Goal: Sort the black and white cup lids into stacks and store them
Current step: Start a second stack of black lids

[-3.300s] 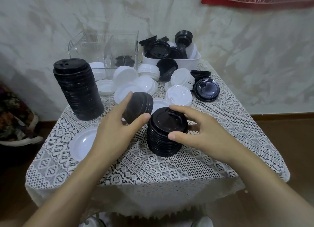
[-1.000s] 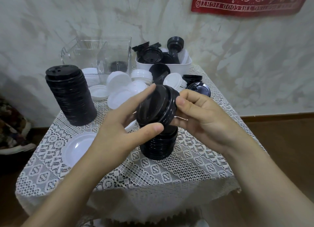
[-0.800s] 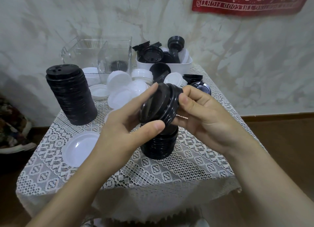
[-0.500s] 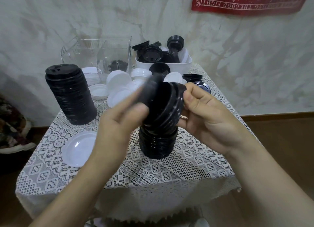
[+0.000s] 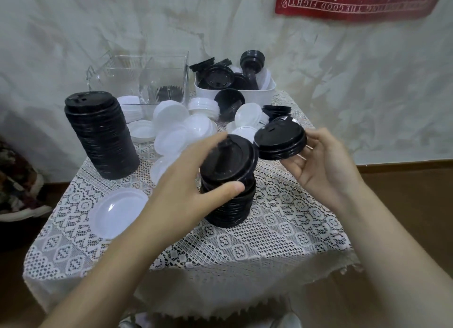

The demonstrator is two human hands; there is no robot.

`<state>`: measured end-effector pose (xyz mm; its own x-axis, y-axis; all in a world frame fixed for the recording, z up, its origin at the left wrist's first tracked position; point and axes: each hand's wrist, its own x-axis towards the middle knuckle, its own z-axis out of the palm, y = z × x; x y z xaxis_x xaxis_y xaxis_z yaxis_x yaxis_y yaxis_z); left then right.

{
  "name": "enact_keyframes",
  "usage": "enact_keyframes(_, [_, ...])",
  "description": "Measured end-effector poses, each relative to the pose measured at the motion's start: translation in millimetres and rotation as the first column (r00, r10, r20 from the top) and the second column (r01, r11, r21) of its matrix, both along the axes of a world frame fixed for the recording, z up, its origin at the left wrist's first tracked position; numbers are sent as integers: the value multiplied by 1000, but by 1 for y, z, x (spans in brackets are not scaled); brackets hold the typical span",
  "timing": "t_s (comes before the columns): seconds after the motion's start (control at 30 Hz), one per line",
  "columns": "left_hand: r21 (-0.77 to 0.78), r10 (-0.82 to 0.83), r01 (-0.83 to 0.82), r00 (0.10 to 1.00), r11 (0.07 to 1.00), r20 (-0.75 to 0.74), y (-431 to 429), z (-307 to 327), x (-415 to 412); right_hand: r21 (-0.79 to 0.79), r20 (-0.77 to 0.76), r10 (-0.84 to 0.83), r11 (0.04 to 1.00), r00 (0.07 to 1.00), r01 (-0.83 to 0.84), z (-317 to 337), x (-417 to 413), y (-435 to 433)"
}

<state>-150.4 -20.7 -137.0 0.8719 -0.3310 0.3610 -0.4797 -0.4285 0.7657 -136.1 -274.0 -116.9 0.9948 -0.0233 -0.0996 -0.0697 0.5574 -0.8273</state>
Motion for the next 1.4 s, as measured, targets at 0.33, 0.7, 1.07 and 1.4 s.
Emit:
enact_keyframes(0.33, [129,-84,101,989,987,-125,-2,-12,7,-165,-68,-14,986,998,3,-16,6,-2])
enact_keyframes(0.7, [120,-22,36,993,992,-115,-3,-28,2,-151,-63,-33,988,997,23,-15,5,-4])
enact_keyframes(1.07, [-59,-48,39,986,997,-159,1,-13,1,-85,111,102,992,989,-93,4,-6,8])
enact_keyframes(1.4, [-185,-38,38,999,982,3,-4,10,-4,-284,234,459,875,857,-391,11,-22,32])
